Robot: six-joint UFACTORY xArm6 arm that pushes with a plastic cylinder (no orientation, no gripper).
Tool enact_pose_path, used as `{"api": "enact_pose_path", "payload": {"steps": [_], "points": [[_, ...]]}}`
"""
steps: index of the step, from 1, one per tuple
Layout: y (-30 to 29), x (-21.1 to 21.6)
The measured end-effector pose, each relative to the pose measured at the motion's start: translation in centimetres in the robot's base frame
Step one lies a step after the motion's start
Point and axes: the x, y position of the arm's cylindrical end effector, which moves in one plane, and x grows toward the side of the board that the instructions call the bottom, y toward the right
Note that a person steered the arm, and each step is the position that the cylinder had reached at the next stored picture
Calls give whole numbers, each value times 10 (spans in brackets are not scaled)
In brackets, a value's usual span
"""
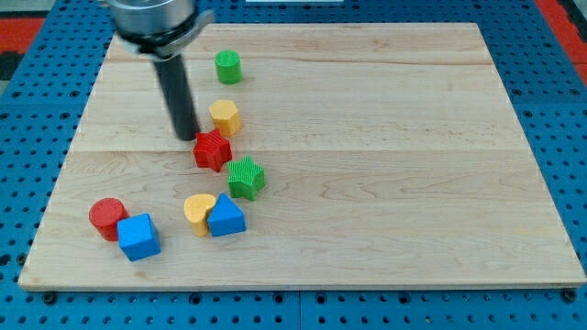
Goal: Keep the red star parallel to the yellow hexagon
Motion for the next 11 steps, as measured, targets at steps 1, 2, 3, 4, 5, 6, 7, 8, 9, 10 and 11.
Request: {"api": "enact_pose_path", "payload": {"steps": [1, 2, 3, 4, 5, 6, 7, 8, 9, 10, 11], "points": [[5, 21], [61, -17], [104, -12], [67, 33], [92, 41], [81, 51], [105, 63], [162, 38], [206, 22], [235, -8], [211, -21]]}}
